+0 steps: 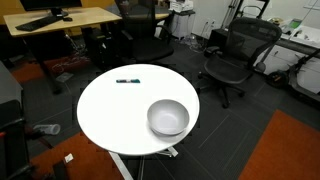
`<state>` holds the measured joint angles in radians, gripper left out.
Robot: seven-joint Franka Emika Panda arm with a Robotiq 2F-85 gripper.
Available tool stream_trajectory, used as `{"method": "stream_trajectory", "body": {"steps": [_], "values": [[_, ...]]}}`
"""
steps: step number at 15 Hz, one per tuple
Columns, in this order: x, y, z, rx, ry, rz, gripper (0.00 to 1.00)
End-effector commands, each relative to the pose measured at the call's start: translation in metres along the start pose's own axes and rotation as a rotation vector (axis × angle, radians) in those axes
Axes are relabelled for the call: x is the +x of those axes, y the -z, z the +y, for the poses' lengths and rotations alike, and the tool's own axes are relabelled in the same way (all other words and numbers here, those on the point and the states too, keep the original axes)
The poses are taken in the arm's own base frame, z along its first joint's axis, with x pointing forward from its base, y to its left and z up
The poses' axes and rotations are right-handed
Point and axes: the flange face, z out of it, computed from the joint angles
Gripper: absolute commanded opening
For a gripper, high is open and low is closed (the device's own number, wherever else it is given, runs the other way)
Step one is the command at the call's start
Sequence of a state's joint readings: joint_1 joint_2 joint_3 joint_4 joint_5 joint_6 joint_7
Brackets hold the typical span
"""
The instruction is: Put the marker in the bowl
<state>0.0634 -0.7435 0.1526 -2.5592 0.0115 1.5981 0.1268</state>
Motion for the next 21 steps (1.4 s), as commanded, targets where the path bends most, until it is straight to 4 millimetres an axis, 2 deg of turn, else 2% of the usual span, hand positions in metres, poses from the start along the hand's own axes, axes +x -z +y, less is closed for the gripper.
{"method": "stream_trajectory", "body": {"steps": [1,8,14,21], "values": [[0.013,0.006,0.0,-0.012,-0.016,0.027,1.0],[0.063,0.011,-0.009,0.021,-0.128,0.032,1.0],[0.117,0.012,-0.031,0.089,-0.297,0.025,1.0],[0.179,0.012,-0.07,0.134,-0.423,0.1,1.0]]}}
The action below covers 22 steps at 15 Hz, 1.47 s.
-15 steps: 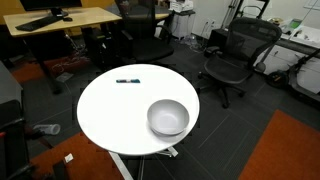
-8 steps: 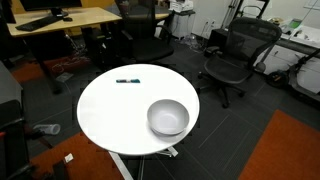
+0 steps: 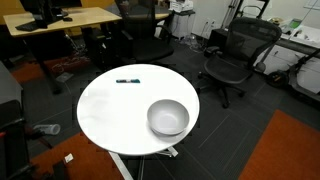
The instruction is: Put the marker in the bowl
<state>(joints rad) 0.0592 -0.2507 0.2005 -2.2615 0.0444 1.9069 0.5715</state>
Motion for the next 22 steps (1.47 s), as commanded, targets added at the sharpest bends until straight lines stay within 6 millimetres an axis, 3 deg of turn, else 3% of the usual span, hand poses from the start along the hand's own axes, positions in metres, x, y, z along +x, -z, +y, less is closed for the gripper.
{"method": "stream_trajectory", "body": {"steps": [1,6,13,22], "values": [[0.023,-0.002,-0.036,0.039,-0.075,0.014,1.0],[0.054,-0.03,-0.063,0.036,-0.191,-0.008,1.0],[0.098,-0.08,-0.084,0.05,-0.295,-0.021,1.0],[0.152,-0.139,-0.088,0.023,-0.362,0.036,1.0]]}}
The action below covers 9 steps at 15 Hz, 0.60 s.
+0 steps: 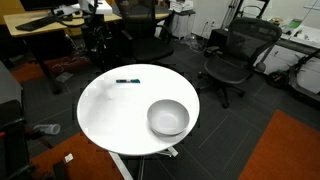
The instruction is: Put the marker in the bowl
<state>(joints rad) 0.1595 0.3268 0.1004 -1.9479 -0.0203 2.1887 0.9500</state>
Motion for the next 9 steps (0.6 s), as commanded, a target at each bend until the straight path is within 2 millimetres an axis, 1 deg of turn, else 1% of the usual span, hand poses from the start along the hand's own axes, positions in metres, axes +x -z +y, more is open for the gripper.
{"method": "stream_trajectory", "body": {"steps": [1,5,9], "values": [[0.018,-0.015,-0.013,-0.005,-0.016,0.046,1.0],[0.033,-0.036,-0.022,0.007,0.012,0.124,1.0],[0.044,-0.057,-0.027,0.006,0.009,0.212,1.0]]}}
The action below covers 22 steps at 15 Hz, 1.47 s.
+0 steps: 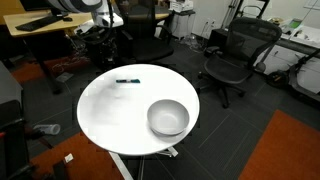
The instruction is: Put the marker in the bowl
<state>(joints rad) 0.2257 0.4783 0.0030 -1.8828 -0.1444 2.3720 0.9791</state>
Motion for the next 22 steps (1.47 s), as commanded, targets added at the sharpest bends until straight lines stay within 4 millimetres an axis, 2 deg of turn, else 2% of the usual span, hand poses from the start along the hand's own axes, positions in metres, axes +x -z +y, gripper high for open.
{"method": "stream_trajectory", "body": {"steps": [1,2,3,5,8,14,22], "values": [[0.008,-0.015,-0.01,-0.009,-0.027,0.071,1.0],[0.008,-0.02,-0.01,-0.002,-0.005,0.041,1.0],[0.004,-0.016,-0.003,-0.011,-0.007,0.033,1.0],[0.004,-0.024,-0.005,-0.016,-0.005,0.029,1.0],[0.005,-0.022,-0.007,0.001,-0.015,0.042,1.0],[0.013,-0.033,-0.004,0.038,-0.057,0.058,1.0],[0.023,-0.067,-0.005,0.048,-0.066,0.055,1.0]]}}
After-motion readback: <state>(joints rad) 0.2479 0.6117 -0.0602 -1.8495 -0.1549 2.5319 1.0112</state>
